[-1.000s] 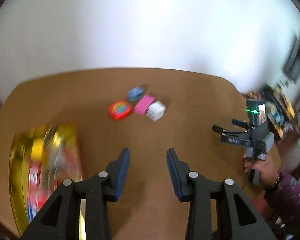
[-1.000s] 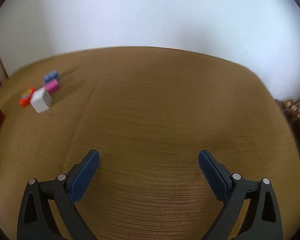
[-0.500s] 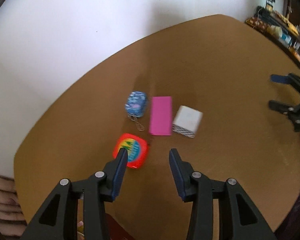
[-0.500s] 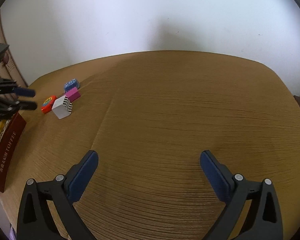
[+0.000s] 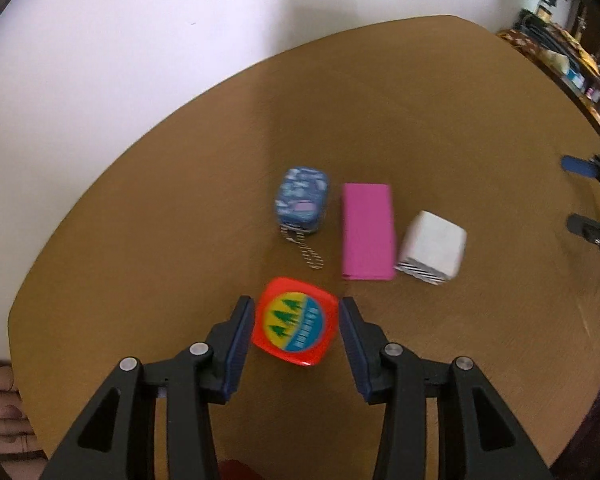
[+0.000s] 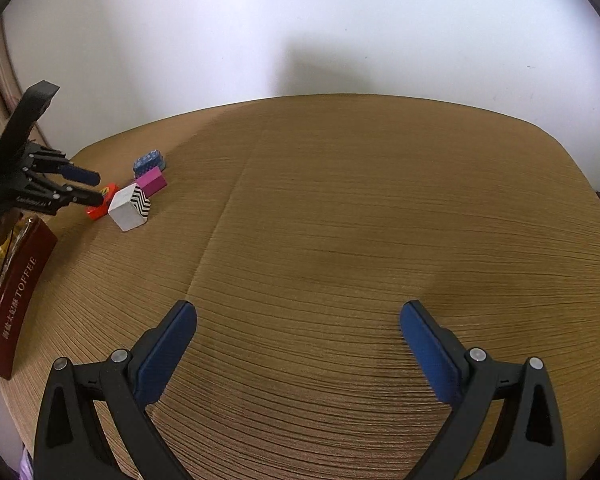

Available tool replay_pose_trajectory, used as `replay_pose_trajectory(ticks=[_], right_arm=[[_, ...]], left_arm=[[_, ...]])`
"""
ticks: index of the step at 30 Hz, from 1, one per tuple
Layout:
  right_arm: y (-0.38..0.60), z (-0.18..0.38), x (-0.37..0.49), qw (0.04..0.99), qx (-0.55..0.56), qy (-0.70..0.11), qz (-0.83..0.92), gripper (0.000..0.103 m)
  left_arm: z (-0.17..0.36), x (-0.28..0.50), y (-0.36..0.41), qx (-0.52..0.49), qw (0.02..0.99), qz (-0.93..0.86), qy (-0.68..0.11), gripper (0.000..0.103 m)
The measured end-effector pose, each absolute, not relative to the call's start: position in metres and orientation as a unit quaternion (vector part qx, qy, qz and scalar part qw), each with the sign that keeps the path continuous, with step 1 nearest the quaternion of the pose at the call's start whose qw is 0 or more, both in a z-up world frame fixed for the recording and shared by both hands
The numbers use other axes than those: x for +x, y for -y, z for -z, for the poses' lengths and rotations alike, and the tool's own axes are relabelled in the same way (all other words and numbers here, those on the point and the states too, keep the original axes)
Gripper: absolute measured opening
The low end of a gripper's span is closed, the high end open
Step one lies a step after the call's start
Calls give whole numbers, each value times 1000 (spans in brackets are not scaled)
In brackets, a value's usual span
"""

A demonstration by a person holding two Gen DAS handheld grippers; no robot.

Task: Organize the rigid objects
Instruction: 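Reach the left tool to the red tape measure and grasp it, then lift the tape measure toward the tin with the left tool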

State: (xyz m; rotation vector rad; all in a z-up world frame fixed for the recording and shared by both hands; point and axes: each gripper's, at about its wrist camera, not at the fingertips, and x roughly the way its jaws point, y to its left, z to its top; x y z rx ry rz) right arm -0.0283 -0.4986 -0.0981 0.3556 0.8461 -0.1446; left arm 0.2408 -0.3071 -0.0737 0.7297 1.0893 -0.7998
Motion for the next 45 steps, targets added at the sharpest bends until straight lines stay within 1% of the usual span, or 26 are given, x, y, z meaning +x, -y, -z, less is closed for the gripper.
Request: replay_pose_trajectory(ticks=[2, 4, 7, 9, 11, 12, 13, 16, 18, 21, 23, 24, 25, 30, 35, 40, 41, 42, 45], right_arm=[[498, 99, -27, 893, 171, -410, 68, 101], [497, 100, -25, 893, 171, -412, 68, 101], [496, 101, -23, 892, 170, -414, 68, 101], [496, 102, -22, 891, 169, -415, 69, 101], [495, 102, -21, 891, 169, -416, 69, 101], [495, 103, -21, 891, 169, -417, 69, 101], [495, 103, -21, 890, 169, -417, 69, 102], [496, 102, -21, 891, 169, -416, 68, 102], [495, 102, -21, 891, 170, -417, 68, 102], [495, 102, -21, 891, 170, -416, 68, 102], [495, 103, -20, 890, 170, -417, 69, 102], [495, 103, -20, 890, 169, -418, 69, 102], [495, 103, -20, 890, 169, -419, 70, 102], [494, 103, -18, 889, 167, -421, 70, 102], [492, 103, -19, 890, 168, -418, 71, 102], [490, 97, -21, 897, 171, -404, 51, 102], [488, 94, -21, 900, 171, -398, 41, 102], [485, 91, -19, 902, 172, -395, 30, 102], [468, 80, -3, 905, 171, -389, -2, 102]], left_arm=[[77, 245, 307, 320, 714, 365, -505, 50], [84, 244, 308, 330, 702, 367, -513, 53], [88, 235, 312, 361, 696, 373, -496, 55], [89, 235, 313, 356, 695, 379, -498, 57], [92, 238, 314, 356, 695, 380, -497, 57], [98, 242, 316, 351, 689, 375, -511, 57], [100, 249, 311, 322, 686, 381, -530, 56], [99, 274, 298, 255, 681, 393, -563, 57], [98, 274, 296, 252, 685, 393, -559, 57], [99, 263, 297, 276, 694, 388, -540, 57], [98, 262, 296, 274, 700, 381, -538, 56], [98, 262, 295, 268, 703, 376, -541, 52], [97, 260, 295, 264, 705, 373, -542, 50], [94, 243, 288, 258, 725, 337, -542, 50], [87, 223, 283, 226, 752, 288, -548, 48], [59, 185, 259, 160, 778, 281, -538, 47], [53, 177, 253, 144, 781, 286, -536, 46], [47, 167, 247, 128, 786, 289, -531, 42], [32, 148, 242, 108, 801, 287, -513, 41]])
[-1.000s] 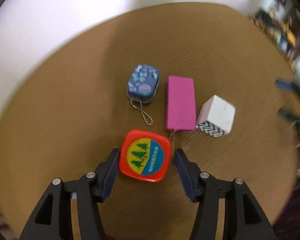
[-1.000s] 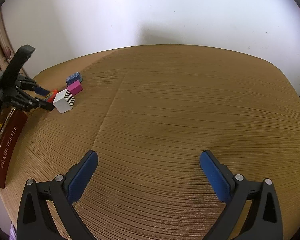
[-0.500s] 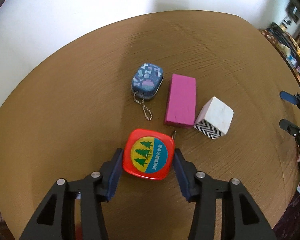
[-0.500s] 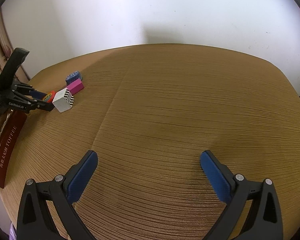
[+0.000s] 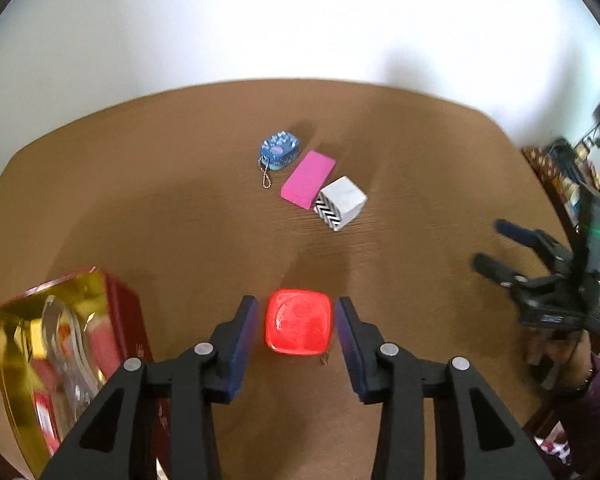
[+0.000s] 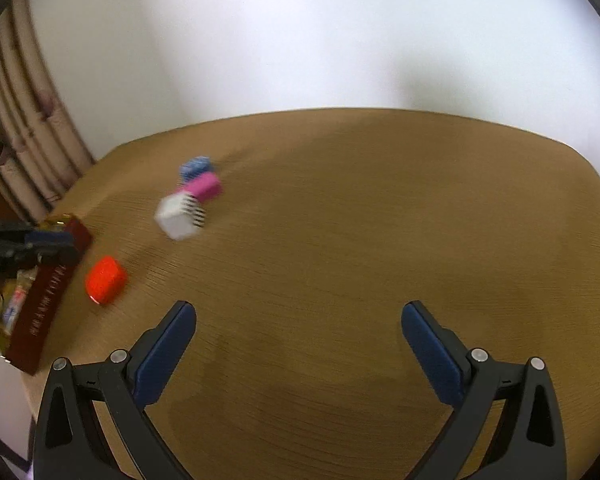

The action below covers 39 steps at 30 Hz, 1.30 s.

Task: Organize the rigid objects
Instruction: 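Lift the tape measure toward the tin with the left tool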

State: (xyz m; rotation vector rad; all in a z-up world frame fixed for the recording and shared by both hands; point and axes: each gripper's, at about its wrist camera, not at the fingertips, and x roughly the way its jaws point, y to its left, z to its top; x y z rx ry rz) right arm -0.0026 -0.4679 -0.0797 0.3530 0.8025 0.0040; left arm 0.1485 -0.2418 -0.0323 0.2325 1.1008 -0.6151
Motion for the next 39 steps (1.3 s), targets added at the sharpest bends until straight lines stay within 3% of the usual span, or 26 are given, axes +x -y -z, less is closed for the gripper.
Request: replay_pose_trajectory(ticks=[5, 13, 16, 25, 31, 39], right_arm=[[434, 66, 33, 912, 137, -385, -37, 102], [447, 80, 20, 906, 187, -379, -25, 102], [448, 84, 22, 903, 192, -383, -29, 102], [438, 84, 24, 907, 168, -384, -40, 102], [435, 83, 30, 903, 170, -392, -43, 102], [415, 56, 58, 918, 116, -375, -64, 102]], left_arm=[[32, 121, 241, 121, 808, 278, -505, 41], [66, 139, 276, 209, 790, 256, -516, 44], [76, 144, 284, 197, 776, 277, -532, 51], [97, 156, 293, 187, 761, 294, -547, 54], [113, 162, 276, 112, 728, 326, -592, 51], [114, 152, 279, 131, 755, 310, -562, 48]])
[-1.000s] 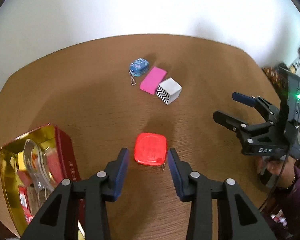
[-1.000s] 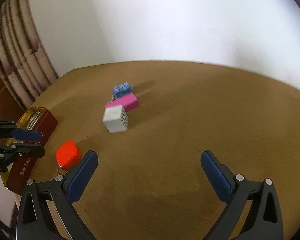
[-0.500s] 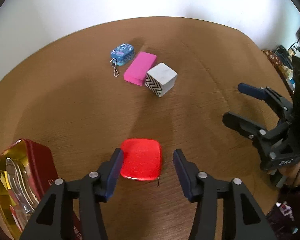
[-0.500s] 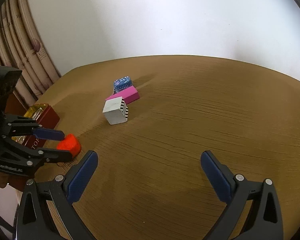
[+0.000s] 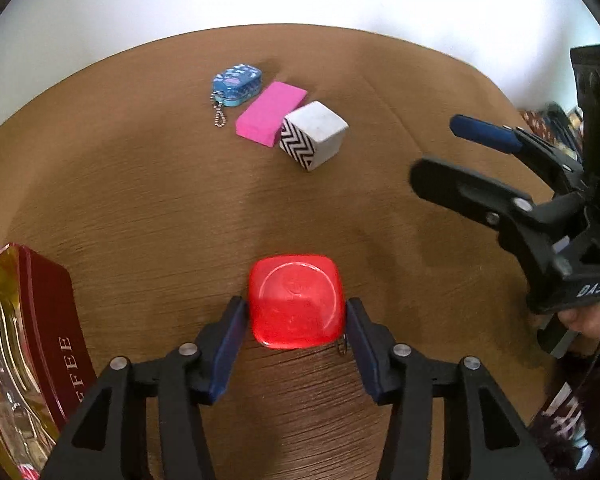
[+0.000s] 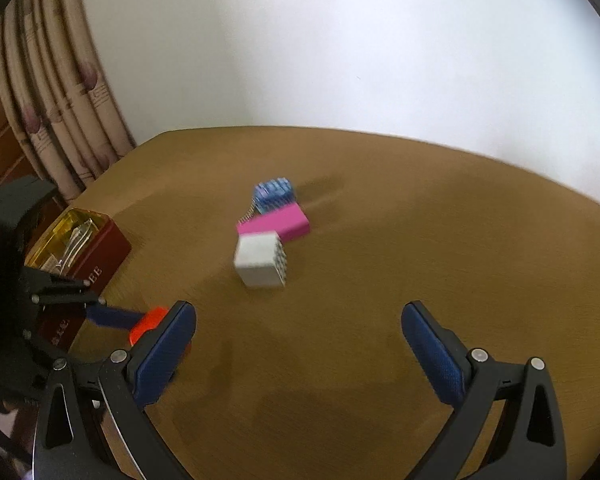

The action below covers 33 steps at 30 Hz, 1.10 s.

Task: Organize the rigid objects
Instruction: 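Lift the tape measure toward the tin with the left tool, then carry the tape measure over the tin with the left tool while the right tool grasps the white cube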

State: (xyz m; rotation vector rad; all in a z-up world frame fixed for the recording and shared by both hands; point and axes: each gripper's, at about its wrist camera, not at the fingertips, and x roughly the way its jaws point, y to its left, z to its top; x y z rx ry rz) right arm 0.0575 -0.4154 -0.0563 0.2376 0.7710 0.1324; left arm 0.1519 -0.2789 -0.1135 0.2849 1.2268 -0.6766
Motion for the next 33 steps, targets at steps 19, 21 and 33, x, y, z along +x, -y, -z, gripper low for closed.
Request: replay_pose_trajectory(ticks=[19, 21, 33], right_arm=[[390, 86, 124, 897, 73, -433, -61, 43], [387, 85, 122, 899, 62, -430, -59, 28], [383, 68, 66, 902, 127, -404, -89, 28]], left_arm=[[82, 97, 246, 80, 801, 293, -516, 48], [68, 98, 237, 66, 811, 285, -507, 48], [29, 73, 117, -6, 864, 160, -477, 48]])
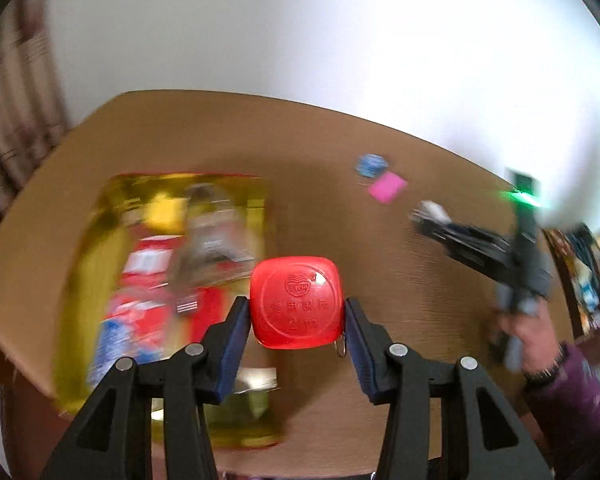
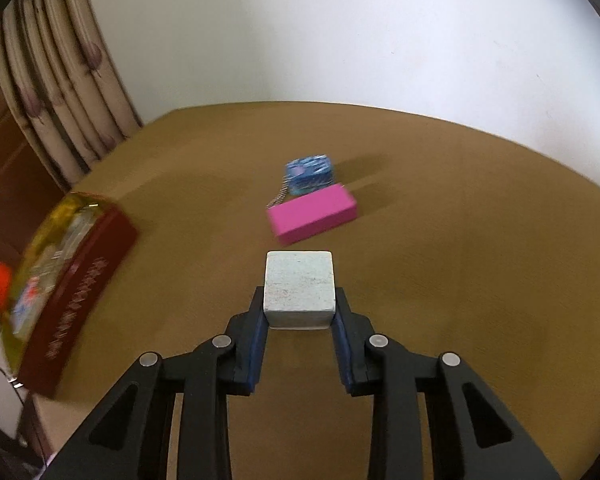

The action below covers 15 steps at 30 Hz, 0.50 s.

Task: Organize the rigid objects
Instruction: 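Carry the tape measure over the tin with the left tool while the right tool grasps the white cube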

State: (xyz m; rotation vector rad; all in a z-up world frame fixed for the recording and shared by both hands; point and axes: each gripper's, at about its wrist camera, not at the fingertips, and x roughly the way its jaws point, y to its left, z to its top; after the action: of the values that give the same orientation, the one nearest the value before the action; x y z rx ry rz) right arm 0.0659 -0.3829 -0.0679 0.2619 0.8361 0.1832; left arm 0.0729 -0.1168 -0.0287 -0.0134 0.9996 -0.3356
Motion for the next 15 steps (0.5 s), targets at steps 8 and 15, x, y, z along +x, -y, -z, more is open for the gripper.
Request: replay_pose_trajectory(ticks=[8, 15], right_arm=[[351, 38, 28, 906, 137, -381, -122, 28], [309, 9, 17, 907, 124, -370, -158, 28]], left_arm=[[42, 74, 53, -16, 875, 83, -477, 48], [50, 58, 46, -19, 868, 108, -484, 48]])
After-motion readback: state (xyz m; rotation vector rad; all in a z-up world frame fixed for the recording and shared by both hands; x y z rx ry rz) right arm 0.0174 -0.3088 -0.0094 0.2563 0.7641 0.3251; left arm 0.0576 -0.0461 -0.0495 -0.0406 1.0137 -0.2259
